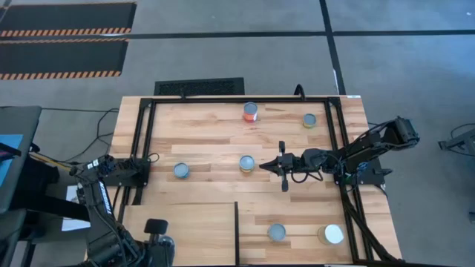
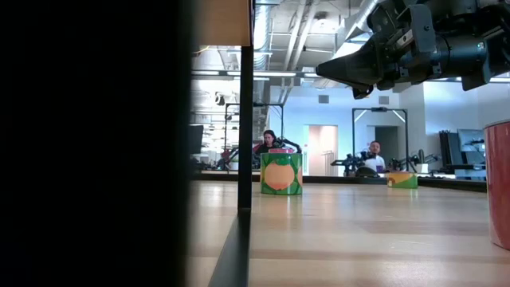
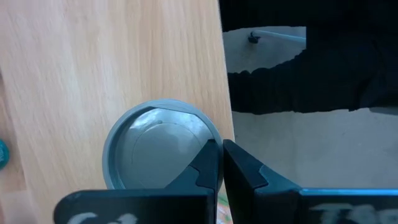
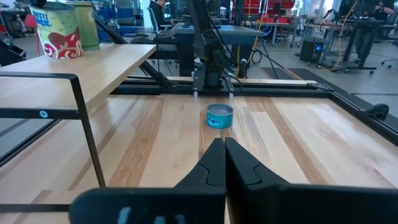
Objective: Pick and place cans onto a shelf
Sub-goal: Put the canned spaghetti sauce on the shelf, then put the canned tuna on the shelf
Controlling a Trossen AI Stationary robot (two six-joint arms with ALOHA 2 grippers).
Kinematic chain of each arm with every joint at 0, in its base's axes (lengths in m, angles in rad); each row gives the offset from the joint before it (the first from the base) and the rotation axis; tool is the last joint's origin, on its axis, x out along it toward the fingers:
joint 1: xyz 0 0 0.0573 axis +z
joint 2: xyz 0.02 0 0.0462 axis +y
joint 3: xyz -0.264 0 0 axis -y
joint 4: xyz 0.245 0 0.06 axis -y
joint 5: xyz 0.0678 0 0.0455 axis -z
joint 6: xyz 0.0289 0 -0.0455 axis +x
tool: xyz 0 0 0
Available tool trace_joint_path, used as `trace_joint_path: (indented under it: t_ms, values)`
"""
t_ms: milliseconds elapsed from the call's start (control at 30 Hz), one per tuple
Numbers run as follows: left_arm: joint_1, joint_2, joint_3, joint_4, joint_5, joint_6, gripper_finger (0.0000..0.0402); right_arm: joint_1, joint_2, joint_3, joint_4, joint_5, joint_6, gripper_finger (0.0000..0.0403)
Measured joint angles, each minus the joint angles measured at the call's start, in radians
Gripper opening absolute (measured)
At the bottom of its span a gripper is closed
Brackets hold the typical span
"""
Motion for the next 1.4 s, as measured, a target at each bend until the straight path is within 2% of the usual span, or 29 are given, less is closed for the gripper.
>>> trace_joint_path:
  t_ms: [133,400,567,767,900,1100,1400]
  values:
    - [0.002,0.0,0.0,0.0,0.001,-0.017,0.0002,0.0,0.0,0.0,0.0,0.0,0.001,0.0008]
    - [0.002,0.0,0.0,0.0,-0.009,-0.02,0.004,0.0,0.0,0.0,0.0,-0.001,0.001,0.0013]
    - [0.003,0.0,0.0,0.001,-0.015,-0.019,0.0045,0.0,0.0,0.0,0.0,-0.001,0.001,0.0013]
    - [0.015,-0.016,0.0,0.004,-0.123,0.057,0.0045,0.0,0.0,0.0,0.002,-0.011,-0.01,0.0017]
    - [0.052,-0.049,0.0,0.022,-0.203,0.141,0.0032,0.0,0.0,0.0,0.01,-0.011,-0.011,0.0018]
    - [0.132,-0.077,0.0,0.042,-0.264,0.289,0.0003,0.0,0.0,0.0,0.009,-0.011,-0.013,0.0016]
    - [0.309,-0.089,-0.001,-0.025,-0.291,0.449,0.0,0.0,0.0,0.0,-0.008,-0.011,-0.036,0.0014]
